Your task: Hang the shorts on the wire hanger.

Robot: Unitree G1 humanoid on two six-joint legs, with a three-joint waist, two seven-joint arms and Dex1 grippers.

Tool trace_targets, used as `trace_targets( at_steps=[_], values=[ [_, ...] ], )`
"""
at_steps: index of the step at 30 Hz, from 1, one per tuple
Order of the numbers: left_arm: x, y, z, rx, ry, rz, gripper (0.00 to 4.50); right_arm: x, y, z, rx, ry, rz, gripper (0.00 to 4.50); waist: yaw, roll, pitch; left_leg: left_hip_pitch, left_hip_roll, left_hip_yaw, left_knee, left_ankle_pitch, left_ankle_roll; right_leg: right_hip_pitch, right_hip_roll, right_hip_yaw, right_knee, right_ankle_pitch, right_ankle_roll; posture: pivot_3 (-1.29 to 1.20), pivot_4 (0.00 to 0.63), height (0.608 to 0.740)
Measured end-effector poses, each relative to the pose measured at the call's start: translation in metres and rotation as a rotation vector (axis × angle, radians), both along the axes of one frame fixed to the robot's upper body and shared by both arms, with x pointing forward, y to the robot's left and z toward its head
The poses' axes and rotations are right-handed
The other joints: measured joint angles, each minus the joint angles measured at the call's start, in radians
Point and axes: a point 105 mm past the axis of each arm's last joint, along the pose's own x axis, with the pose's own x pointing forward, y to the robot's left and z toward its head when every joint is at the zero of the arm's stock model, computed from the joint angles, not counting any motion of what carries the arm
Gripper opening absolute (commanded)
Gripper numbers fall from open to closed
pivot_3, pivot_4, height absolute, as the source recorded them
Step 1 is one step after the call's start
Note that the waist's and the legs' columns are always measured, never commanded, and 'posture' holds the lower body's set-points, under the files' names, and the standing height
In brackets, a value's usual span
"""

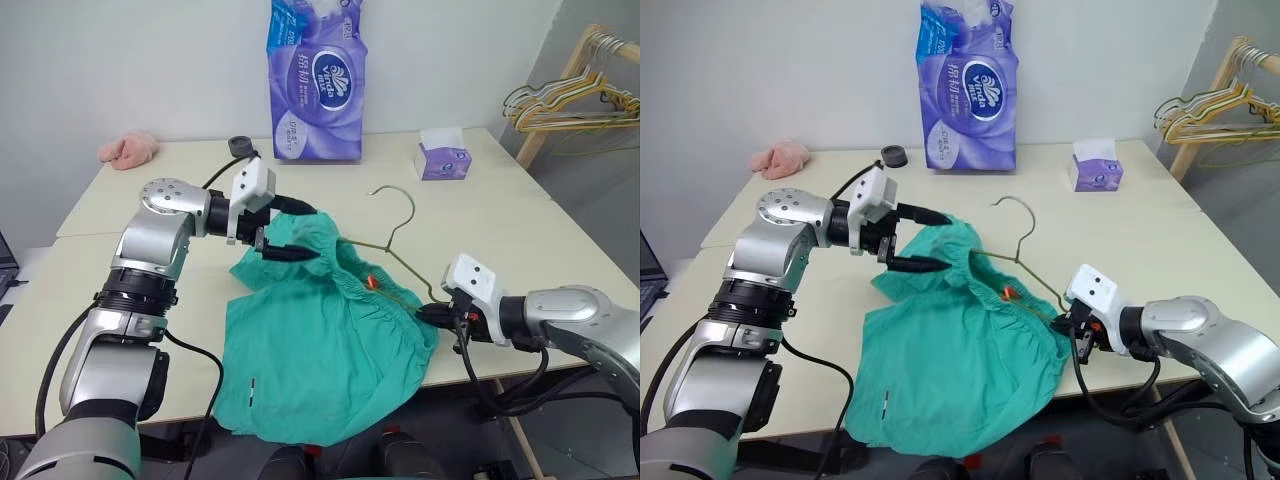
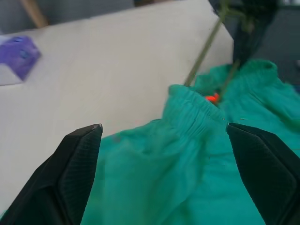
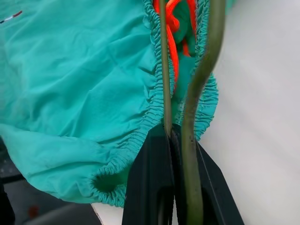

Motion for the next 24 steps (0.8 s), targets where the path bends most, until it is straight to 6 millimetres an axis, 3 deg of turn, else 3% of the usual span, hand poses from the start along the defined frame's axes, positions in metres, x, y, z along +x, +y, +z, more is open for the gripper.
trace_targets(
  at_steps=[8, 17, 20, 24],
  values=[
    [0.007, -0.002, -0.018, 0.092, -0.032, -0.051, 4.48, -0.005, 0.008, 0.005, -0.043, -0.085, 0.085, 0.00, 0.000, 0.000, 0.000, 0.000, 0.000, 0.000, 0.001, 0.000, 0.000, 0.000, 0.000, 0.000, 0.000, 0.000, 0.000, -0.18, 0.062, 0.740],
    [0.000, -0.009, -0.037, 0.141, -0.003, -0.118, 4.48, -0.009, 0.013, 0.009, -0.056, -0.122, 0.117, 0.00, -0.006, 0.000, 0.000, 0.000, 0.000, 0.000, 0.001, 0.000, 0.000, 0.000, 0.000, 0.001, 0.000, 0.000, 0.000, -0.20, 0.063, 0.740],
    [-0.005, -0.008, -0.049, 0.164, 0.043, -0.120, 3.87, -0.009, 0.014, 0.008, -0.051, -0.117, 0.116, 0.00, -0.017, 0.000, 0.000, 0.000, 0.000, 0.000, 0.001, 0.000, 0.000, 0.000, 0.000, 0.001, 0.001, 0.000, 0.000, -0.20, 0.063, 0.740],
    [-0.006, -0.008, -0.051, 0.175, 0.055, -0.121, 2.70, -0.009, 0.015, 0.009, -0.050, -0.124, 0.116, 0.00, -0.020, 0.000, 0.000, 0.000, 0.000, -0.001, 0.001, 0.000, 0.000, 0.000, 0.000, 0.001, 0.001, 0.000, 0.000, -0.20, 0.064, 0.740]
  ],
)
